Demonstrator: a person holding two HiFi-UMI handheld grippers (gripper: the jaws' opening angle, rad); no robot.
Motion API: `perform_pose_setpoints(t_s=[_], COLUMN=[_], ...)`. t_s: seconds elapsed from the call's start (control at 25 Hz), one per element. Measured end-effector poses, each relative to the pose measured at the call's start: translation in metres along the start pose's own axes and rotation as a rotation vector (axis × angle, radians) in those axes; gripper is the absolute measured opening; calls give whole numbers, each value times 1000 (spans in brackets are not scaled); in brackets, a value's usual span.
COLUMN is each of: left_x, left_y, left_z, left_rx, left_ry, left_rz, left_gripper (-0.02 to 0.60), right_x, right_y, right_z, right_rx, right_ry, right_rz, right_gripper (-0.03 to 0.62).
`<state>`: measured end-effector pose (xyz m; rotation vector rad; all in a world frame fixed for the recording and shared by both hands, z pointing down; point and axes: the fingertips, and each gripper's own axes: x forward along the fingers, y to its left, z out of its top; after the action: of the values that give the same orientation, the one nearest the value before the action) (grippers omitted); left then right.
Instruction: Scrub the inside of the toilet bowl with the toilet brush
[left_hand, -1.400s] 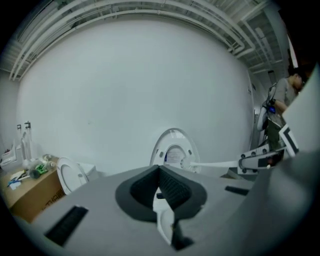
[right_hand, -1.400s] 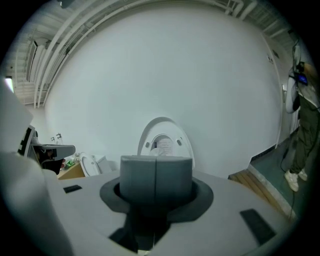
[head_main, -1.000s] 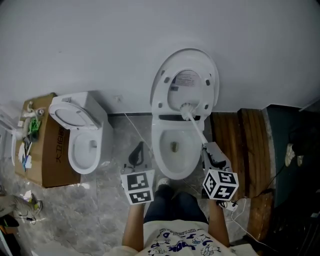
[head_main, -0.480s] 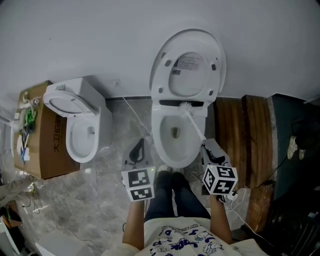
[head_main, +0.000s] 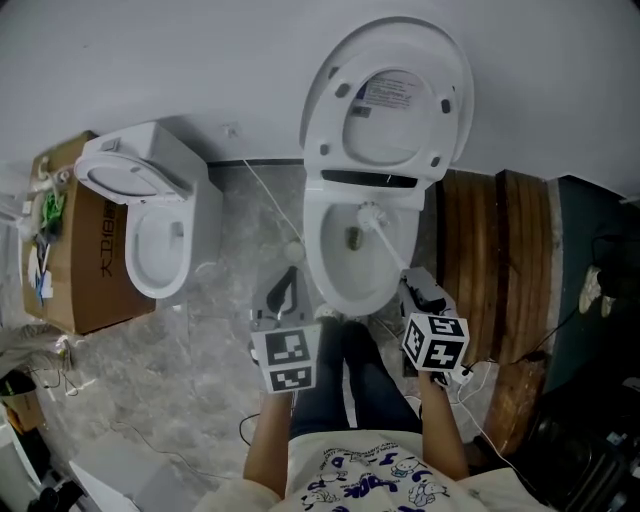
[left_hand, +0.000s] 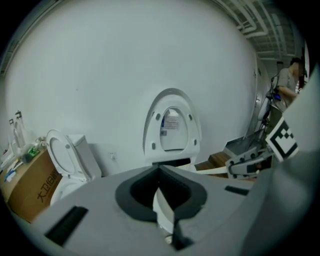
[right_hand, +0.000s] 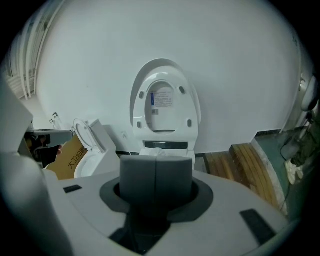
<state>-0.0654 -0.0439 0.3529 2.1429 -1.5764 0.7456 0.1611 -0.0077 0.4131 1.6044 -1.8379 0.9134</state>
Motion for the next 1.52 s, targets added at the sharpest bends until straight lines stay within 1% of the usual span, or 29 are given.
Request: perform_pose_setpoints(t_s=[0.2, 0.56, 0.72, 1.0, 1.24, 1.52], left_x=[19, 57, 72, 93, 107, 120], left_y=[-4, -10, -13, -16, -3, 0], left_z=[-19, -43, -54, -78, -92, -105], left_rx=[-3, 21, 7, -2, -34, -40], left_ry=[43, 93, 115, 149, 172, 189], left_rz=[-10, -46, -56, -75, -53, -48], left_gripper=[2, 2, 2, 2, 2, 2], right_x=[30, 90, 113, 146, 172, 201], right_y=[-5, -19, -24, -24, -25, -26], right_z=[-21, -58, -72, -90, -99, -109], right_rx=[8, 23, 28, 16, 41, 61], right_ry=[64, 170, 209, 252, 272, 291], right_rz=[1, -14, -17, -13, -16, -22], right_gripper=[163, 163, 163, 163, 163, 163])
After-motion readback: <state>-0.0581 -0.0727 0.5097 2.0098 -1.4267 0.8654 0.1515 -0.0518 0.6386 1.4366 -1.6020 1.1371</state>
